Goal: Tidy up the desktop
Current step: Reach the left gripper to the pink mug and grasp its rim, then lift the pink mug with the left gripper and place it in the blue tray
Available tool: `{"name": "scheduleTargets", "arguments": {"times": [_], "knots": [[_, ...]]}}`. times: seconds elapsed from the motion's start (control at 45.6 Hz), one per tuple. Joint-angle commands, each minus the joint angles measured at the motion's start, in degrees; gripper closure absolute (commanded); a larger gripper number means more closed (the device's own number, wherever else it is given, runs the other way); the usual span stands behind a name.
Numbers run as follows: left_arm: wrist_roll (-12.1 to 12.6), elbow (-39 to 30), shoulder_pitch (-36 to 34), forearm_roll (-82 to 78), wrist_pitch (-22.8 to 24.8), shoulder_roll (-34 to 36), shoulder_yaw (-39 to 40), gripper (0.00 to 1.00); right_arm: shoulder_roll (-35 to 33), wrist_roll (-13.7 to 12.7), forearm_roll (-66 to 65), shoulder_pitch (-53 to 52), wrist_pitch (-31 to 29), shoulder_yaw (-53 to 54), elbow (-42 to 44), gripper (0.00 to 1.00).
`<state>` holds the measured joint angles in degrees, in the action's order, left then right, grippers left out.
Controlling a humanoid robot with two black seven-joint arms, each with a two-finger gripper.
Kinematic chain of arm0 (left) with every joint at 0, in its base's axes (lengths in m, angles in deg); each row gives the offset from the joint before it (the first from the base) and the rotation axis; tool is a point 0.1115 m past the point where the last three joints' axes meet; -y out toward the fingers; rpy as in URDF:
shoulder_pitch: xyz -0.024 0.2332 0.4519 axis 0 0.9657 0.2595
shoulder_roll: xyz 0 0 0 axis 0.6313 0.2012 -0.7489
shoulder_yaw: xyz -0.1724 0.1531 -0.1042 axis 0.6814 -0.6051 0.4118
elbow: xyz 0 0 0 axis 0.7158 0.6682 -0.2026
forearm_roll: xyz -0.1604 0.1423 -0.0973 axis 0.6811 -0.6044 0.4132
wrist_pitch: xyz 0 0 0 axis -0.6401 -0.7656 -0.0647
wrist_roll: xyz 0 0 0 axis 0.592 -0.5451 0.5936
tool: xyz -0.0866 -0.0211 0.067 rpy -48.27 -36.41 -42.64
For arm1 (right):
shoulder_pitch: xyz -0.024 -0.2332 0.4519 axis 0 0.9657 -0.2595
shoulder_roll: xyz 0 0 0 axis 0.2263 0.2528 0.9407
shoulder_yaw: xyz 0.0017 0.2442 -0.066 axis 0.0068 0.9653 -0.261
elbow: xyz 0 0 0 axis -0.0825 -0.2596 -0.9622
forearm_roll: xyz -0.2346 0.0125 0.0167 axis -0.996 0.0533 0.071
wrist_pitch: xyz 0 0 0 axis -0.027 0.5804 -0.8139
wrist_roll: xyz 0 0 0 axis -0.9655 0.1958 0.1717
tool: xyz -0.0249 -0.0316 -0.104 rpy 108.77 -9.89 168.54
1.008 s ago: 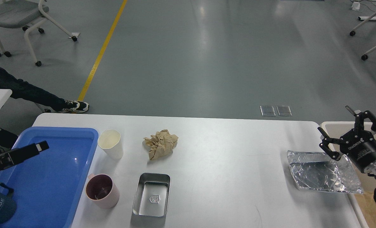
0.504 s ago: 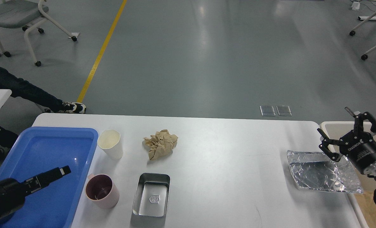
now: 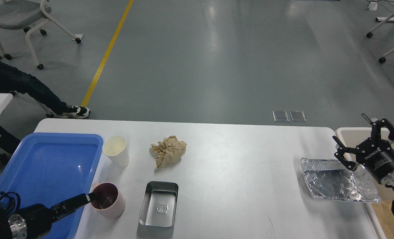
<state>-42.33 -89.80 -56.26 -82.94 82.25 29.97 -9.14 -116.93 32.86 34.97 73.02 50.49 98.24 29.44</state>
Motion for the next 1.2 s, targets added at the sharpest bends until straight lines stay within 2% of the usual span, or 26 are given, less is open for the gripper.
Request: {"name": "scheduleTargets", "arguments": {"times": [0.0,0.153,0.241,0.351,0.57,0.635,0.832,1.052,1.183], "knots": [[0.28,1.82,-1.97,0.01,-0.07,-0.74,-1.99,0.07,0.00,0.03,-0.01,0.03,0.07,0.20,0.08,0.00],[1.43,2.88,-3.82,0.01,-0.16,-2.94,-3.22,0.13,0.00,0.03,-0.01,-0.06,0.07,0.28,0.08,0.00],[1.43,2.97,-3.91,0.01,-0.07,-3.12,-3.40,0.22,-0.09,-0.06,-0.01,-0.14,0.07,0.28,0.08,0.00],[1.52,3.23,-4.52,0.01,0.02,-3.47,-4.01,0.23,-0.09,0.03,-0.01,-0.06,0.07,0.28,0.08,0.00],[3.36,7.27,-8.30,0.97,-0.07,-5.84,-9.55,0.23,-0.09,-0.06,-0.01,0.03,0.07,0.28,0.17,0.00],[3.45,8.06,-8.91,1.06,0.02,-6.37,-9.90,0.26,-0.09,0.03,-0.01,0.03,0.07,0.28,0.17,0.00],[3.28,8.33,-10.14,0.97,0.02,-8.04,-11.22,0.60,-0.09,0.03,-0.01,0.38,-0.01,0.37,0.26,0.00],[0.90,8.42,-11.90,0.97,0.02,-7.95,-13.16,0.98,0.00,0.12,-0.10,0.30,0.16,0.37,0.61,0.00],[-0.15,7.89,-11.73,0.80,-0.07,-6.90,-14.30,1.00,-0.09,0.12,-0.10,-0.06,0.16,0.37,0.88,0.00]]}}
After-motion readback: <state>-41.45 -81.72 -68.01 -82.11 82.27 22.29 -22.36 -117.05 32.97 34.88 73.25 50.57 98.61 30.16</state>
